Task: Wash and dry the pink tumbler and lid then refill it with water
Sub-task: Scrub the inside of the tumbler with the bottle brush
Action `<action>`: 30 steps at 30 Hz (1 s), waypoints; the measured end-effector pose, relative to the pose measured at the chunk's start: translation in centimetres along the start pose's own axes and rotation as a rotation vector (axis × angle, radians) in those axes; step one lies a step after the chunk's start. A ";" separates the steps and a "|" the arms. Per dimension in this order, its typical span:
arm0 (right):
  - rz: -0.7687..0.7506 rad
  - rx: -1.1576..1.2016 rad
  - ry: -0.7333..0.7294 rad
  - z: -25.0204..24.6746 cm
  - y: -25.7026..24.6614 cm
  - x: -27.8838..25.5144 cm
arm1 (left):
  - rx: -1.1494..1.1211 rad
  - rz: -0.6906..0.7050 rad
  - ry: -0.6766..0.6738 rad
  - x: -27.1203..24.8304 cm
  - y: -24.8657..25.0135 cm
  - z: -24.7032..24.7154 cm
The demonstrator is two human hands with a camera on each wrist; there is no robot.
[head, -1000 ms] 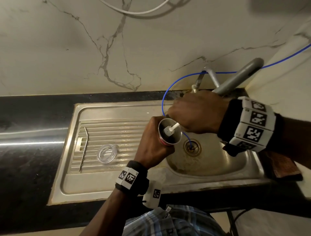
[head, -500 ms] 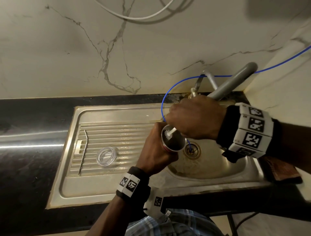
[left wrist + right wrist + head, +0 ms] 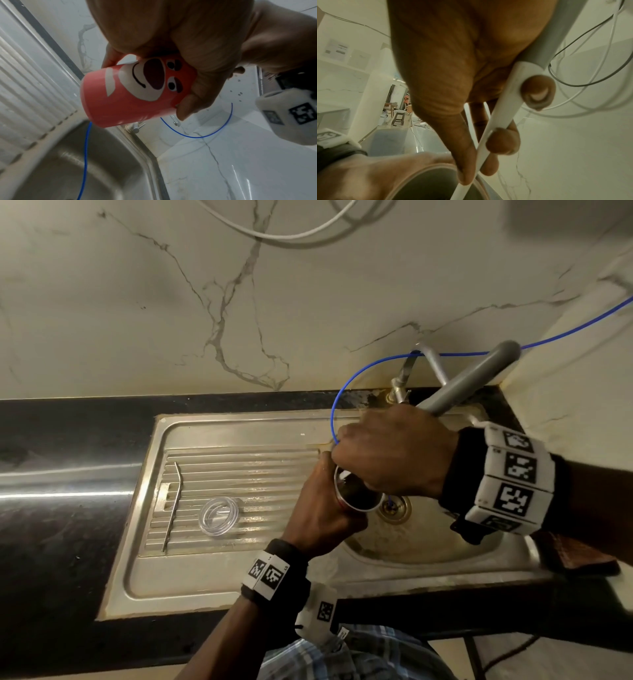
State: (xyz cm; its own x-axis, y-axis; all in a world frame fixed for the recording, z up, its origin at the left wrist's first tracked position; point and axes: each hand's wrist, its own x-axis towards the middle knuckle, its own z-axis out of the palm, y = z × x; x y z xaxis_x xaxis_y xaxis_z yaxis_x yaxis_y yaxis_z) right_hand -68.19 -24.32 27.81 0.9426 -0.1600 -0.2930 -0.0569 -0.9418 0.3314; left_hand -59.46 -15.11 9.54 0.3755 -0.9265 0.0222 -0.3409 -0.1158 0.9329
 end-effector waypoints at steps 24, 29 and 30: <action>-0.054 0.178 0.008 0.6 -1.3 -0.5 | 0.018 0.070 0.109 -0.2 -2.3 -3.5; 0.057 0.198 0.027 1.9 1.3 0.2 | 0.024 0.048 0.091 0.2 -4.3 -4.6; 0.085 0.262 0.025 2.2 1.8 0.4 | 0.017 0.044 0.097 0.4 -5.0 -4.8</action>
State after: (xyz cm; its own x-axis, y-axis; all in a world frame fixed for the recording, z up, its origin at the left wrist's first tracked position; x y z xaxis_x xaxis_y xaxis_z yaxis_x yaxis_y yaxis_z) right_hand -68.65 -26.71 26.37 0.9383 -0.2378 -0.2509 -0.2164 -0.9701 0.1101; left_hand -53.47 -13.19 6.63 0.4415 -0.8919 0.0982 -0.3734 -0.0831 0.9240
